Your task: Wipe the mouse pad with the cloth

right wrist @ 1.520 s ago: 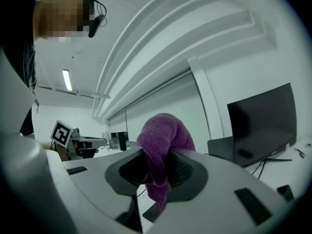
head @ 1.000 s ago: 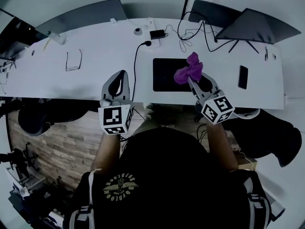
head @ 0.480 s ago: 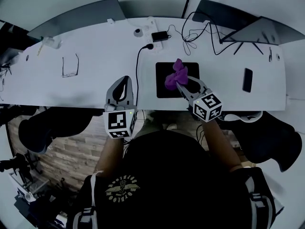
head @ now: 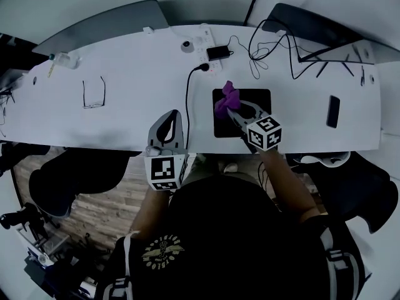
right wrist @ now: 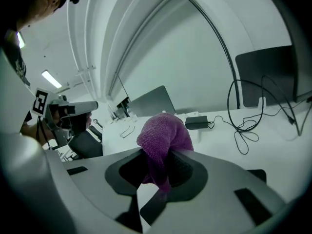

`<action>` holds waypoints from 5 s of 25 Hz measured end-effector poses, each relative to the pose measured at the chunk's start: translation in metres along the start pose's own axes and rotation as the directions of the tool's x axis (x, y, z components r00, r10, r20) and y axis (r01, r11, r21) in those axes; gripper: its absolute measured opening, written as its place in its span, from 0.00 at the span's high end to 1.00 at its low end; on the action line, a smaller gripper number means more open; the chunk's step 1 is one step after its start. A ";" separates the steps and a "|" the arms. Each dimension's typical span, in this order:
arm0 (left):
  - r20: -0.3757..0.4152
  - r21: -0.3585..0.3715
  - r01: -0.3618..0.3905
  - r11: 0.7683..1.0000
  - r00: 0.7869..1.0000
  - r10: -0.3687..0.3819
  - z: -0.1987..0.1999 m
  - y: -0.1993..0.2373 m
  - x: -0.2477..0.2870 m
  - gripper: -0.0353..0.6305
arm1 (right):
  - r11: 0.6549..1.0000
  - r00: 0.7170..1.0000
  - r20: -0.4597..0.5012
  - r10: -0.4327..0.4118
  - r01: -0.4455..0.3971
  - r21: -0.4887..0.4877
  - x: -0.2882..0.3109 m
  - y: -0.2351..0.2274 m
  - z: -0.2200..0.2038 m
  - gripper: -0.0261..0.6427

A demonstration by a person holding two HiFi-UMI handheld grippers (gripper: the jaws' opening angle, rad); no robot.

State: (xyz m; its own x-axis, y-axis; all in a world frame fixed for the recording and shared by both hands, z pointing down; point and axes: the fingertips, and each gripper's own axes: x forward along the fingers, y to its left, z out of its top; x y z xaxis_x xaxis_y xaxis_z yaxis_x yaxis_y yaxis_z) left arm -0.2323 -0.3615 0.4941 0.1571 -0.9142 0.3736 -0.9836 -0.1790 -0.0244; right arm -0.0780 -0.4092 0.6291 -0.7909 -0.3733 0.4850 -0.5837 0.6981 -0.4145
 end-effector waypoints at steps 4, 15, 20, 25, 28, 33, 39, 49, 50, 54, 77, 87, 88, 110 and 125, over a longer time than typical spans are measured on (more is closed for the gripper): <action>-0.025 -0.001 -0.009 1.000 1.000 0.009 -0.011 0.010 0.001 0.94 | 1.000 0.998 -0.068 0.005 -0.003 0.030 0.038 -0.012 -0.020 0.83; -0.058 0.033 -0.033 0.999 0.998 0.034 -0.020 0.031 -0.004 0.94 | 0.992 0.970 -0.242 -0.035 0.063 0.109 0.103 -0.051 -0.074 0.83; -0.049 0.050 -0.041 0.998 0.998 0.043 -0.012 0.035 -0.005 0.94 | 0.990 0.963 -0.260 -0.077 0.105 0.098 0.091 -0.072 -0.080 0.83; -0.056 0.064 -0.032 0.997 0.998 0.035 -0.012 0.024 -0.006 0.94 | 0.981 0.958 -0.258 -0.129 0.161 0.108 0.062 -0.099 -0.086 0.83; -0.040 0.073 -0.021 0.997 0.999 0.024 -0.005 0.014 -0.006 0.94 | 0.973 0.950 -0.261 -0.169 0.203 0.108 0.043 -0.117 -0.090 0.83; -0.020 0.076 -0.022 0.997 1.000 0.024 0.002 0.000 -0.015 0.94 | 0.952 0.936 -0.256 -0.243 0.280 0.122 0.002 -0.153 -0.097 0.83; 0.007 0.081 -0.030 0.996 1.000 0.029 0.012 -0.014 -0.026 0.94 | 0.903 0.909 -0.267 -0.320 0.378 0.203 -0.044 -0.194 -0.109 0.83; 0.035 0.104 -0.056 0.993 0.998 0.053 0.018 -0.030 -0.043 0.94 | 0.933 0.944 -0.195 -0.265 0.302 0.194 -0.069 -0.172 -0.086 0.82; 0.044 0.105 -0.057 0.993 0.998 0.053 0.020 -0.031 -0.044 0.94 | 0.947 0.956 -0.170 -0.240 0.269 0.176 -0.070 -0.158 -0.078 0.82; 0.057 0.114 -0.064 0.991 0.997 0.058 0.024 -0.036 -0.052 0.94 | 0.978 0.985 -0.101 -0.137 0.150 0.143 -0.072 -0.101 -0.053 0.82; 0.051 0.044 -0.239 0.970 0.970 0.237 -0.019 -0.016 -0.139 0.94 | 0.987 0.919 -0.394 0.018 0.046 0.152 0.016 -0.041 -0.171 0.82; 0.106 0.058 -0.178 0.982 0.980 0.171 -0.008 -0.043 -0.137 0.94 | 0.965 0.908 -0.384 -0.165 0.229 0.127 -0.070 -0.106 -0.190 0.82; 0.109 0.062 -0.165 0.984 0.981 0.158 -0.005 -0.047 -0.136 0.94 | 0.959 0.906 -0.384 -0.179 0.248 0.138 -0.080 -0.112 -0.193 0.82; 0.164 0.081 -0.101 0.992 0.983 0.087 0.019 -0.108 -0.141 0.94 | 0.981 0.988 -0.023 -0.153 0.155 0.121 -0.180 -0.079 -0.120 0.83; 0.303 0.058 -0.075 0.995 0.951 0.054 0.088 -0.120 -0.189 0.94 | 0.958 0.855 0.513 -0.082 0.210 -0.197 -0.358 0.070 0.068 0.84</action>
State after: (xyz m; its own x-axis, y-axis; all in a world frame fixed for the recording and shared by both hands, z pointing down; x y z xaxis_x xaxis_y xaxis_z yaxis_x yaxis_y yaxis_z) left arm -0.1365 -0.1996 0.3453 0.1234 -0.9897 0.0731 -0.9857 -0.1307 -0.1063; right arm 0.1516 -0.2685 0.3743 -0.7223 -0.6895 0.0534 -0.6889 0.7106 -0.1429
